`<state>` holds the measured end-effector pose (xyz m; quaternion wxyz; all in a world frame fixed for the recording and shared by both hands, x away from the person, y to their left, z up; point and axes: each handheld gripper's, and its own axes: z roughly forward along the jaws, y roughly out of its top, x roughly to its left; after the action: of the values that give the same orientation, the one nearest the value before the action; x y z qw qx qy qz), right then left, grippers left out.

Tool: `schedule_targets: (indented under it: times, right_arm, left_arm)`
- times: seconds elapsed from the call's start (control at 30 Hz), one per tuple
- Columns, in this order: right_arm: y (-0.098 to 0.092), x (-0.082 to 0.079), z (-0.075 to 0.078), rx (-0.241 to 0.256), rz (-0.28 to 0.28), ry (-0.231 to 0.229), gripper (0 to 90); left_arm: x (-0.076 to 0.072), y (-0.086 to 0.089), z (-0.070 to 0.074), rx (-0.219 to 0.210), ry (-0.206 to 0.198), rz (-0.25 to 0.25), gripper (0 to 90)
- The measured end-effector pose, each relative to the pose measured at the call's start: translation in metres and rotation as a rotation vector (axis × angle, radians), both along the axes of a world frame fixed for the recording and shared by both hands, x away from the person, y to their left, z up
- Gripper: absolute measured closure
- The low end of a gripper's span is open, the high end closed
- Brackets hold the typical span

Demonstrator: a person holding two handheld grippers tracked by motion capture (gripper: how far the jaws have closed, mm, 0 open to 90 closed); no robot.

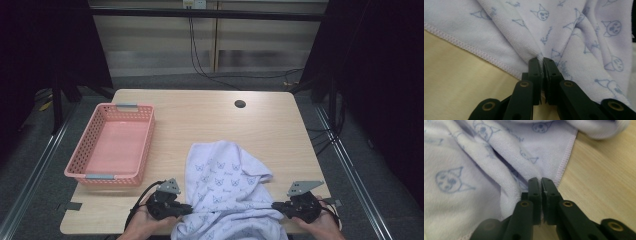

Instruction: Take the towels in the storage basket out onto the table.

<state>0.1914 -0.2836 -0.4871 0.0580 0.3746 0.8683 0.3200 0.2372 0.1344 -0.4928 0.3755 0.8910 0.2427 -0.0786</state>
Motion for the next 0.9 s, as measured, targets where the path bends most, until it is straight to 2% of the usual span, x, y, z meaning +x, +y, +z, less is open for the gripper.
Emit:
schedule_targets:
  times: [0.03, 0.07, 0.1, 0.13, 0.17, 0.2, 0.23, 0.27, 0.3, 0.37, 0.4, 0.43, 0.47, 0.5, 0.53, 0.57, 0.6, 0.63, 0.67, 0.7, 0.73, 0.77, 0.8, 0.87, 0.9]
  right_arm:
    - [0.001, 0.001, 0.001, 0.009, -0.003, -0.013, 82.0]
    - [0.000, 0.005, 0.003, 0.040, -0.014, -0.020, 81.1]
    - [0.000, 0.005, 0.003, 0.040, -0.014, -0.020, 81.1]
    - [0.000, 0.015, 0.007, 0.093, -0.035, -0.064, 76.5]
    - [0.000, 0.015, 0.007, 0.093, -0.035, -0.064, 76.5]
    - [0.002, 0.021, 0.009, 0.098, -0.050, -0.084, 75.2]
    - [0.008, 0.037, 0.016, 0.119, -0.053, -0.121, 72.1]
    - [0.011, 0.042, 0.018, 0.120, -0.060, -0.132, 70.2]
    - [0.011, 0.042, 0.018, 0.120, -0.060, -0.132, 70.2]
    - [0.019, 0.055, 0.023, 0.131, -0.051, -0.158, 67.0]
    - [0.029, 0.069, 0.021, 0.128, -0.046, -0.164, 62.8]
    - [0.029, 0.069, 0.021, 0.128, -0.046, -0.164, 62.8]
    - [0.039, 0.079, 0.017, 0.122, -0.022, -0.157, 59.8]
    - [0.039, 0.079, 0.017, 0.122, -0.022, -0.157, 59.8]
    - [0.050, 0.085, 0.009, 0.094, 0.000, -0.146, 57.8]
    - [0.050, 0.085, 0.009, 0.094, 0.000, -0.146, 57.8]
    - [0.053, 0.086, 0.006, 0.086, 0.009, -0.140, 56.8]
    - [0.057, 0.088, 0.000, 0.053, 0.013, -0.141, 55.8]
    - [0.059, 0.089, -0.004, 0.035, -0.005, -0.145, 65.5]
    - [0.059, 0.089, -0.004, 0.035, -0.005, -0.145, 65.5]
    - [0.057, 0.089, -0.002, 0.044, -0.014, -0.148, 81.2]
    - [0.057, 0.089, -0.002, 0.044, -0.014, -0.148, 81.2]
    - [0.052, 0.089, 0.000, 0.067, -0.031, -0.157, 86.0]
    - [0.049, 0.089, 0.002, 0.076, -0.038, -0.157, 86.3]
    - [0.042, 0.090, 0.005, 0.109, -0.056, -0.156, 86.5]
  left_arm:
    - [0.001, 0.001, 0.000, -0.011, 0.006, 0.011, 81.3]
    - [0.003, 0.002, 0.001, -0.009, -0.003, 0.032, 75.1]
    - [0.003, 0.002, 0.001, -0.009, -0.003, 0.032, 69.1]
    - [0.011, 0.002, 0.005, -0.036, -0.025, 0.050, 66.8]
    - [0.011, 0.002, 0.005, -0.036, -0.025, 0.050, 66.3]
    - [0.016, 0.000, 0.007, -0.052, -0.034, 0.056, 66.3]
    - [0.027, -0.006, 0.008, -0.051, -0.053, 0.075, 66.7]
    - [0.033, -0.009, 0.008, -0.059, -0.066, 0.086, 67.3]
    - [0.033, -0.009, 0.008, -0.059, -0.066, 0.086, 67.9]
    - [0.046, -0.015, 0.007, -0.063, -0.064, 0.093, 67.5]
    - [0.059, -0.019, 0.006, -0.057, -0.076, 0.107, 67.4]
    - [0.059, -0.019, 0.006, -0.057, -0.076, 0.107, 67.1]
    - [0.073, -0.019, 0.009, -0.048, -0.110, 0.149, 66.5]
    - [0.073, -0.019, 0.009, -0.048, -0.110, 0.149, 66.5]
    - [0.091, -0.014, 0.012, -0.092, -0.087, 0.206, 66.0]
    - [0.091, -0.014, 0.012, -0.092, -0.087, 0.206, 64.8]
    - [0.100, -0.012, 0.013, -0.101, -0.093, 0.241, 64.8]
    - [0.105, -0.010, 0.013, -0.108, -0.091, 0.264, 64.3]
    - [0.114, -0.008, 0.012, -0.113, -0.095, 0.290, 63.4]
    - [0.114, -0.008, 0.012, -0.113, -0.095, 0.290, 62.3]
    - [0.120, -0.008, 0.009, -0.080, -0.109, 0.308, 61.3]
    - [0.120, -0.008, 0.009, -0.080, -0.109, 0.308, 60.6]
    - [0.127, -0.006, 0.003, -0.084, -0.088, 0.339, 59.7]
    - [0.133, -0.007, -0.002, -0.078, -0.083, 0.356, 58.9]
    - [0.134, -0.007, -0.003, -0.077, -0.086, 0.355, 58.5]
